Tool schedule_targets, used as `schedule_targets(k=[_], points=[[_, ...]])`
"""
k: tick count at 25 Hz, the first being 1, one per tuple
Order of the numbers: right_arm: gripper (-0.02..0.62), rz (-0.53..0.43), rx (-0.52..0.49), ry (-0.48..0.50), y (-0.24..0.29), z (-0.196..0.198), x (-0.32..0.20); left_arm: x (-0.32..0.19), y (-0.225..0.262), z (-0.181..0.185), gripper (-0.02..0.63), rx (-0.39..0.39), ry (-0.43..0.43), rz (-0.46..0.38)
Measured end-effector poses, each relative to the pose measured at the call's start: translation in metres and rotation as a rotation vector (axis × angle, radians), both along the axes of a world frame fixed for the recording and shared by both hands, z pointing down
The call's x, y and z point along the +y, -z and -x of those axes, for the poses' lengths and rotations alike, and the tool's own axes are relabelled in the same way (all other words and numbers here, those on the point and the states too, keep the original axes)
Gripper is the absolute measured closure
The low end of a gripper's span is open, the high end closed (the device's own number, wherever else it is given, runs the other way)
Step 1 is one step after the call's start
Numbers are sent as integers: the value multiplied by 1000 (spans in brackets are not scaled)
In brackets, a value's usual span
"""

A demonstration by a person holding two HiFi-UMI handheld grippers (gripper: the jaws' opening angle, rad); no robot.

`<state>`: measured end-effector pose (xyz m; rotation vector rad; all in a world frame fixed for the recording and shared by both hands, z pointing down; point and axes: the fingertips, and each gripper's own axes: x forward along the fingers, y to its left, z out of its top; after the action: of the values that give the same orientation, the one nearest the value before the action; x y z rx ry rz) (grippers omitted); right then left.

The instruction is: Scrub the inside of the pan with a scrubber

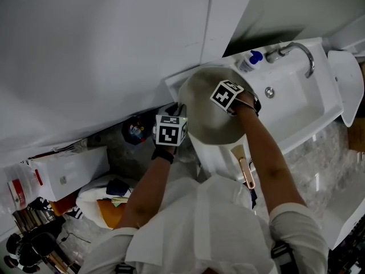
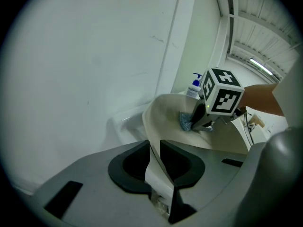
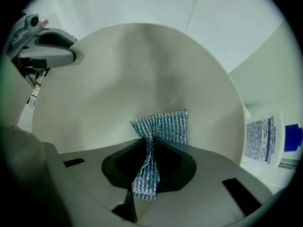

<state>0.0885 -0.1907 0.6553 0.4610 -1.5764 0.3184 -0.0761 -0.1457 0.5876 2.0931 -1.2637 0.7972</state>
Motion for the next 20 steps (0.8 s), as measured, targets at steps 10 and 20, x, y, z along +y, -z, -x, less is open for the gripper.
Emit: schedule_targets(k=[10, 20], points=[[547, -122, -332, 41, 14, 92, -1, 0, -2, 1, 529, -10, 9, 5], [548, 288, -312, 236, 7, 96, 122, 0, 0, 1, 529, -8, 7, 5]])
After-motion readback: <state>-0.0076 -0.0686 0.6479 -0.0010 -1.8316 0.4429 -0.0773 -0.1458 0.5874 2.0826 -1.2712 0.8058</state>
